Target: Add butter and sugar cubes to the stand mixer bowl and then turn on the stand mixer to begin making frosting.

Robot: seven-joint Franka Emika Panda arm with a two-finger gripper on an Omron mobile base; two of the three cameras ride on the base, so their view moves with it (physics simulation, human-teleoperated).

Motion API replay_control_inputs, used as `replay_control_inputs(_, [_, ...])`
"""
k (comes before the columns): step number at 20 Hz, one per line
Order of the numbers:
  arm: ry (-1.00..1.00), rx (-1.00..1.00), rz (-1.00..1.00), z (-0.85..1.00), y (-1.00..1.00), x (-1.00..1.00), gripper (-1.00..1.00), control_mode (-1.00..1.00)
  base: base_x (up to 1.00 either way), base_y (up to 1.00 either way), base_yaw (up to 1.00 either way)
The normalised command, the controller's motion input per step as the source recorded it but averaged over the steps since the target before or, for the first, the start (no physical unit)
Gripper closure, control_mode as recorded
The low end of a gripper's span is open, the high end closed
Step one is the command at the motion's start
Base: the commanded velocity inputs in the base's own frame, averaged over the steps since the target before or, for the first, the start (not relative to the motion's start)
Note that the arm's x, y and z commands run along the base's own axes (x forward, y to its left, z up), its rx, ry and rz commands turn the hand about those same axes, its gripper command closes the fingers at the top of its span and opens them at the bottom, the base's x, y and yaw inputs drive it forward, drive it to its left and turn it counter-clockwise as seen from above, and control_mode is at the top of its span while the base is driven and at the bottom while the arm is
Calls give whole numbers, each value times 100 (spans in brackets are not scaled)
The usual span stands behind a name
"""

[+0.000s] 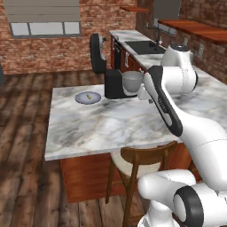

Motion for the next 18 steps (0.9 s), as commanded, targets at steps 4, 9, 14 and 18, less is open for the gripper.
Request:
replay_control_inputs(4, [0, 0, 0, 0, 0, 0, -100, 100, -15, 3, 0])
replay_control_inputs(9, [0, 0, 0, 0, 0, 0, -100, 100, -65, 60, 3])
replay_control_inputs(14, [0, 0, 0, 0, 0, 0, -100, 100, -17, 98, 1])
replay_control_inputs(18, [0, 0, 0, 0, 0, 0, -100, 100, 0, 100, 0])
